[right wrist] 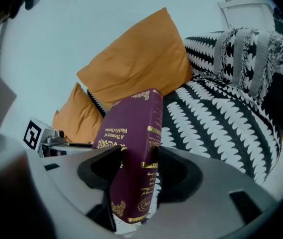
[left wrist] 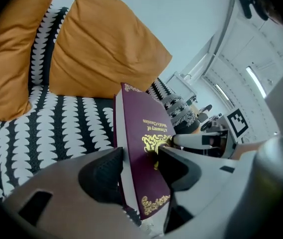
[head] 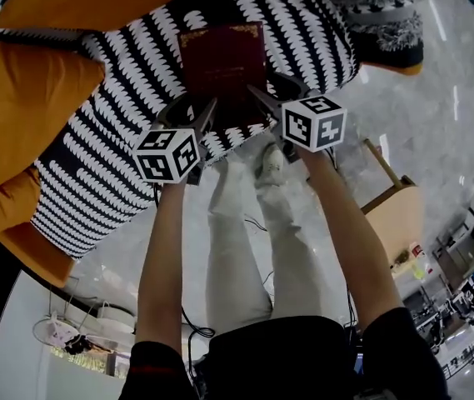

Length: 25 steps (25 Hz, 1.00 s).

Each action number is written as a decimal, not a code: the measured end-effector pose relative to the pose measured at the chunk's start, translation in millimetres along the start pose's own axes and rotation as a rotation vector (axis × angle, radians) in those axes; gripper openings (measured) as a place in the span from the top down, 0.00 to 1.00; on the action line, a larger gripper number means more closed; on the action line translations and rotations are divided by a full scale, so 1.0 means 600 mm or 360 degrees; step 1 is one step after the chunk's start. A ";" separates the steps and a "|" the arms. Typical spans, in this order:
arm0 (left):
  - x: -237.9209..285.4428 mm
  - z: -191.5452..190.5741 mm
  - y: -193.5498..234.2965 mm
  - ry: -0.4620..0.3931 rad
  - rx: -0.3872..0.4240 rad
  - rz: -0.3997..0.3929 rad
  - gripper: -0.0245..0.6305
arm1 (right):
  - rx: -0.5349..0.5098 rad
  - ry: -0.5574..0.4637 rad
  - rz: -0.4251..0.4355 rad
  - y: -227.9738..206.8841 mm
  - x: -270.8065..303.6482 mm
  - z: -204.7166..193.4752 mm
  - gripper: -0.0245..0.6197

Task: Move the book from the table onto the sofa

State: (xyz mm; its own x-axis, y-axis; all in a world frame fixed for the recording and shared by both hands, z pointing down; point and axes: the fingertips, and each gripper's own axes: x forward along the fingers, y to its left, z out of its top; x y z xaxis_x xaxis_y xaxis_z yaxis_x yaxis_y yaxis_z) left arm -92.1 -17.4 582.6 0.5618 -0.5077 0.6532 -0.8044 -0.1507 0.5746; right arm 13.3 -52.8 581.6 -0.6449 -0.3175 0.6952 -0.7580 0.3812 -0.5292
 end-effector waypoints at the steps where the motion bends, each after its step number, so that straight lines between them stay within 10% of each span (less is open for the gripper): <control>1: 0.007 -0.006 0.008 0.0014 -0.0003 0.0000 0.60 | 0.0011 0.0013 -0.0009 -0.006 0.008 -0.007 0.58; 25: 0.040 -0.019 0.095 0.0102 0.0024 0.0044 0.59 | -0.0036 0.0122 -0.0198 -0.031 0.072 -0.030 0.56</control>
State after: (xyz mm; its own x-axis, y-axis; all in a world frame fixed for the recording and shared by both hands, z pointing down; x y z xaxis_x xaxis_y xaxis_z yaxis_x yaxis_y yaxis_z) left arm -122.0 -28.4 636.7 0.5502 -0.4568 0.6990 -0.8223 -0.1504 0.5488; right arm 1.5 -57.8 630.2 -0.5362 -0.2968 0.7902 -0.8288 0.3626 -0.4262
